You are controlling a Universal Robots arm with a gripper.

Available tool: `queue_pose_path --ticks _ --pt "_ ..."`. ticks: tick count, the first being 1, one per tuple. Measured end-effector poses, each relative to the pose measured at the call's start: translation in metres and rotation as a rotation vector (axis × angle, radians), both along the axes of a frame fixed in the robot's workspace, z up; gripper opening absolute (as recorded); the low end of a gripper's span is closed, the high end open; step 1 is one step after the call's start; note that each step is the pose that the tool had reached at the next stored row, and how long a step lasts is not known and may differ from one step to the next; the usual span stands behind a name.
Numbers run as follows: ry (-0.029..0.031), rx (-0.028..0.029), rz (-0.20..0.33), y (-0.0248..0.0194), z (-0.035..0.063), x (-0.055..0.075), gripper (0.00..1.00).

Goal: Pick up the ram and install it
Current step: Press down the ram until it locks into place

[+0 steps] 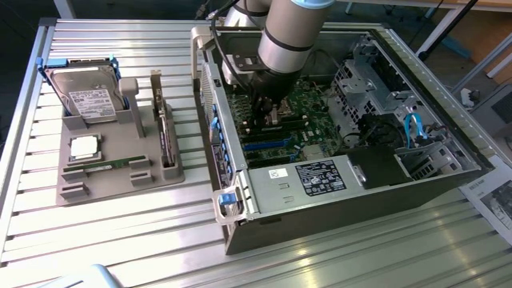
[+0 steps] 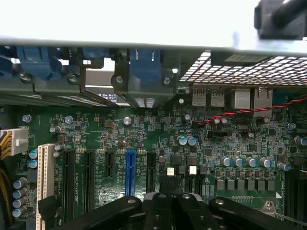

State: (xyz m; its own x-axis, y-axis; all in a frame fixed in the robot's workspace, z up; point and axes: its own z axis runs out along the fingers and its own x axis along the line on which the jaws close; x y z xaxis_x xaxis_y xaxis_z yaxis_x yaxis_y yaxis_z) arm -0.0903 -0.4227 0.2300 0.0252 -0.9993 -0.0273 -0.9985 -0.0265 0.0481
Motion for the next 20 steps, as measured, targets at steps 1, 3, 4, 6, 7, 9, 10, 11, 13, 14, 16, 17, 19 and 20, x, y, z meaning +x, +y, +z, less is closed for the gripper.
queue_pose_path --ticks 1,3,4,6,7,9,10,11,13,14,16,17,19,20 --pt "0.0 0.0 0.0 0.0 -0.0001 0.0 0.1" --pt "-0.0001 0.0001 0.0 0.0 -0.0003 0.0 0.1" --pt "-0.0001 0.0002 0.0 0.0 -0.0003 0.0 0.1" --pt "-0.0002 0.0003 0.0 0.0 -0.0004 0.0 0.1" --pt "-0.0001 0.0003 0.0 0.0 -0.0006 0.0 0.1" --pt "0.0001 0.0002 0.0 0.0 -0.0011 0.0 0.1" --pt "-0.0002 0.0007 0.0 0.0 -0.0017 0.0 0.1" --pt "-0.0001 0.0005 0.0 0.0 -0.002 0.0 0.1" --pt "0.0001 0.0002 0.0 -0.0001 -0.0022 0.0 0.1" --pt "0.0 0.0003 0.0 0.0 -0.0022 0.0 0.1" --pt "-0.0005 0.0013 0.0 0.0001 -0.0011 0.0 0.1" --pt "-0.0015 0.0029 0.0 0.0003 0.001 0.0 0.1" --pt "-0.0002 0.0011 0.0 0.0 0.0084 0.0 0.1" --pt "0.0 0.0009 0.0 0.0 0.0112 0.0 0.1"
